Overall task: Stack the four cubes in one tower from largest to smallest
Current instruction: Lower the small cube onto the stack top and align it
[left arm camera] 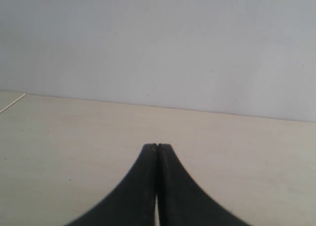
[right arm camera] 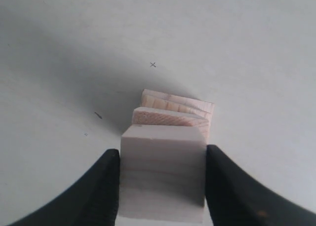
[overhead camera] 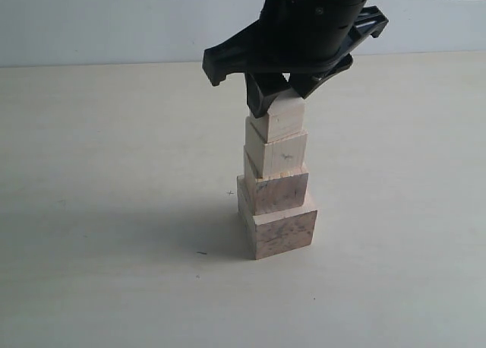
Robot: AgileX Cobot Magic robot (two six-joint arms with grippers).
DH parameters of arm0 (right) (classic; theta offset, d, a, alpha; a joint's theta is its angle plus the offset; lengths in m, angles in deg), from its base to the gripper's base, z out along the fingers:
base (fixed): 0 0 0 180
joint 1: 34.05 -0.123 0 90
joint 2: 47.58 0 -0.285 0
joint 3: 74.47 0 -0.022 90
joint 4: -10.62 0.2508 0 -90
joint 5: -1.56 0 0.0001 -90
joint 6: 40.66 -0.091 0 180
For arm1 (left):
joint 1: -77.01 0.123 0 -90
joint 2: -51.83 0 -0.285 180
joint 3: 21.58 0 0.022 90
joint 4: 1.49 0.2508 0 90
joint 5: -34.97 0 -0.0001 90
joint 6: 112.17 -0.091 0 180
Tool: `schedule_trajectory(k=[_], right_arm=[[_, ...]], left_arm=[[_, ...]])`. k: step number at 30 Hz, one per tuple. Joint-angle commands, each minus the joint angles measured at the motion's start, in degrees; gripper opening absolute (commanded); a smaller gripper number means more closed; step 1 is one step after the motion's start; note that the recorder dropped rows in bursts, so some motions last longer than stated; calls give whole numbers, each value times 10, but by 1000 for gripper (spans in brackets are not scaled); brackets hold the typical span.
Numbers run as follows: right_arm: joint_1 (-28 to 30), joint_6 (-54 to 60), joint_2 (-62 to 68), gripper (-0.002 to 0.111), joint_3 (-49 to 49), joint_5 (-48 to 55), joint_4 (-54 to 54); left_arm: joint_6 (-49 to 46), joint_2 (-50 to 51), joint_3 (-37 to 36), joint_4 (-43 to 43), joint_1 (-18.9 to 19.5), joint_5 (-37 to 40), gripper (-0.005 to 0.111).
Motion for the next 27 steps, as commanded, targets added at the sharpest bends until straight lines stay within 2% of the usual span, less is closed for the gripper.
schedule_trajectory(k=[1,5,10,27], right_arm=[[-1,3,-1,42,-3,0,-6],[-1,3,-1,60,-3,-1,-6],[-1,3,-2,66,-3,-6,-6],[-1,17,-2,67,-3,-11,-35]], left_arm=[[0,-4,-2,-3,-4,0,0],[0,-4,-2,-3,-4,0,0],[1,-4,-2,-3,-4,0,0],[1,-4,-2,-3,-4,0,0]])
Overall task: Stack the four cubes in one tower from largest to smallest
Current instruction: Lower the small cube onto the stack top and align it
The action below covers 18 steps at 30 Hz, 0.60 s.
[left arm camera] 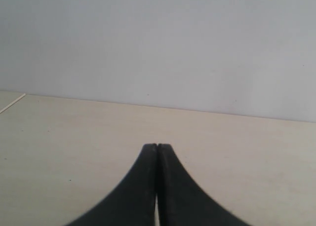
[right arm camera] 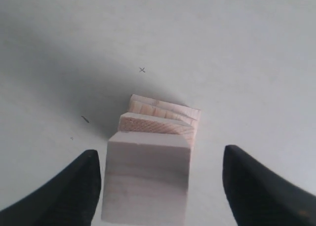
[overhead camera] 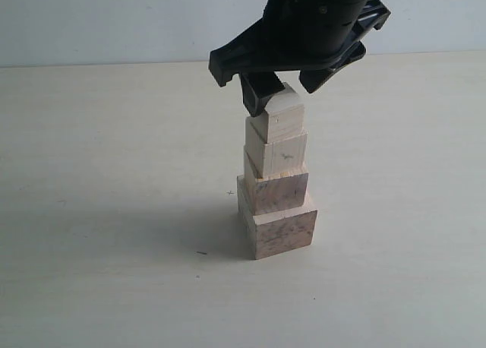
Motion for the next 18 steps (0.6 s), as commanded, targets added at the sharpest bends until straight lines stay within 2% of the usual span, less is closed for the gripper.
schedule_trajectory(k=[1,18], right_arm=[[-1,5,-2,67,-3,-7,-13],[-1,5,-2,67,-3,-6,-27]], left_arm=[[1,-4,-2,-3,-4,0,0],[0,-4,-2,-3,-4,0,0]])
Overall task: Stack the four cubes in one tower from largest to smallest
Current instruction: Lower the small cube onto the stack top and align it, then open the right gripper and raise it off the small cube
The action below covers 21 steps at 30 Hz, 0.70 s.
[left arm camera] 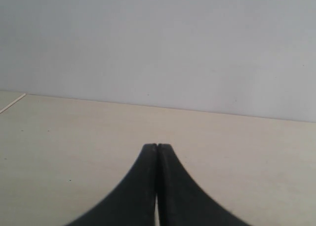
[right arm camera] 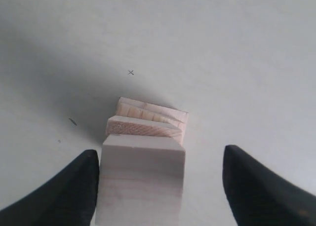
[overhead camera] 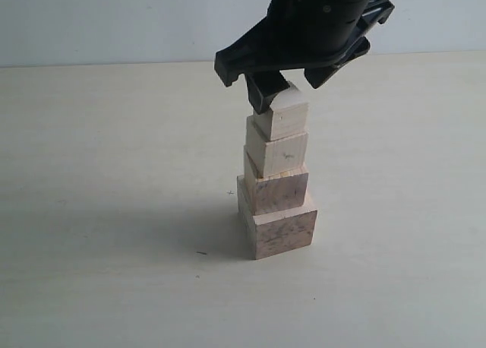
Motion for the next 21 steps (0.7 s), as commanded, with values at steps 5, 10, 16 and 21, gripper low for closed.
schedule_trajectory(k=[5,10,16,21], right_arm=[[-1,6,-2,67,-3,-8,4],[-1,21,-2,67,-3,-14,25],[-1,15,-24,67,-3,-14,33],[-1,15,-24,67,-3,-4,53]], left_arm=[[1,-4,-2,-3,-4,0,0],[1,-4,-2,-3,-4,0,0],[0,-4,-2,-3,-4,0,0],[1,-4,-2,-3,-4,0,0]])
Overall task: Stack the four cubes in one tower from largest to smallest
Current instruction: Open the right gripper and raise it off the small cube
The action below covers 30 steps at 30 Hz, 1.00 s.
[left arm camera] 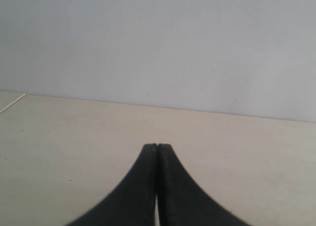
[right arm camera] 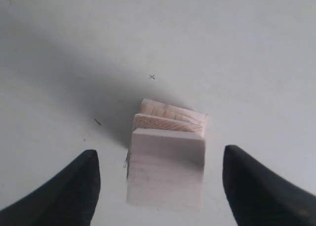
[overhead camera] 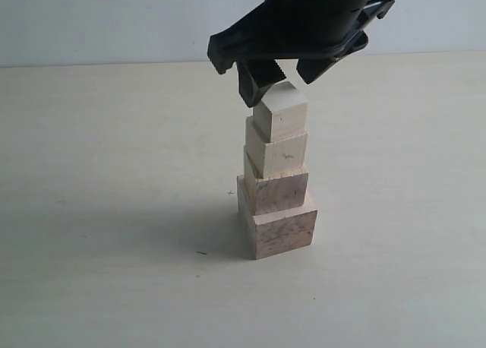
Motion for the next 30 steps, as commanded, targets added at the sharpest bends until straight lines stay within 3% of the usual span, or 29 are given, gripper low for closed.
schedule_trajectory(k=[1,13,20,30], right_arm=[[-1,-1,-5,67,-3,2,15],[-1,4,-72,67,-2,4,-6],[-1,0,-156,63,56,-19,-32],[-1,-6,-234,18,165,-76,-29]], left_arm=[[1,-4,-2,-3,-4,0,0],[1,-4,-2,-3,-4,0,0],[1,-4,-2,-3,-4,0,0],[0,-4,-2,-3,-4,0,0]])
